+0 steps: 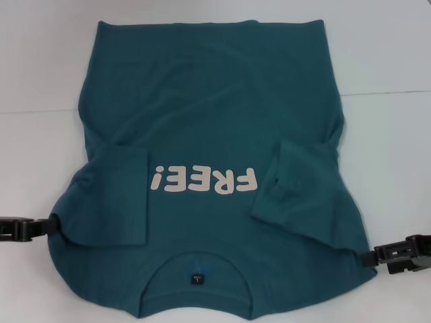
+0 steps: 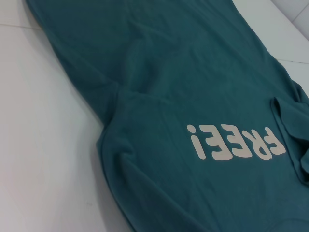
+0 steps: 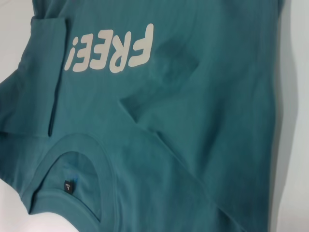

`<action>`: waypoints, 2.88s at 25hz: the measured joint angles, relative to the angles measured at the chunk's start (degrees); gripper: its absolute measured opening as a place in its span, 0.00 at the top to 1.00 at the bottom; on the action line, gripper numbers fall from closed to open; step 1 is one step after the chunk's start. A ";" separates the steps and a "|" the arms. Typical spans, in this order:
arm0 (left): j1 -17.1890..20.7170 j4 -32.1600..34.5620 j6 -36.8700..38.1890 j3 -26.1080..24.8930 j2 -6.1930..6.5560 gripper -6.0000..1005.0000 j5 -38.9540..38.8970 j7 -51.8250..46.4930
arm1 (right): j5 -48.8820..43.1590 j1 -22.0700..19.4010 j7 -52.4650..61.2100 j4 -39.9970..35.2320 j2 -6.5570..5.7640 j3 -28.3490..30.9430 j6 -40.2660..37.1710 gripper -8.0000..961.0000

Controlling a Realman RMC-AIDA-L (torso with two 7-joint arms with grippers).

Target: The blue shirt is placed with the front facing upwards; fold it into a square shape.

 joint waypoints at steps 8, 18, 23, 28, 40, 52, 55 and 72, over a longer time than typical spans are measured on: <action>-0.09 0.08 0.00 0.08 0.00 0.97 -0.06 0.00 | -0.15 -0.24 -0.35 2.58 -0.13 0.80 1.78 0.03; -0.30 0.08 0.00 0.08 0.07 0.97 -0.09 0.00 | -0.09 0.34 -0.75 4.34 0.32 0.95 3.55 0.02; -0.42 0.08 0.00 0.01 0.17 0.97 -0.09 0.00 | 0.14 1.02 -0.90 5.73 0.55 0.94 4.41 0.03; -0.60 0.08 -0.08 -0.01 0.17 0.97 -0.09 0.00 | 0.25 1.99 -1.11 7.44 0.74 0.87 5.10 0.03; -0.62 0.17 -0.35 -0.01 0.18 0.97 -0.08 0.00 | -0.03 2.09 -4.00 7.24 2.00 -0.67 5.28 0.24; -0.49 0.17 -0.29 -0.01 0.18 0.97 -0.08 0.04 | 2.55 1.23 -4.85 4.95 1.90 0.72 4.43 0.62; -0.46 0.17 -0.29 -0.01 0.18 0.97 -0.08 0.05 | 2.58 1.23 -4.79 4.92 1.80 0.99 4.41 0.69; -0.66 -0.38 1.43 -0.01 0.18 0.97 -1.82 -0.17 | 2.56 -3.25 -0.29 2.00 -3.56 13.54 -5.23 0.75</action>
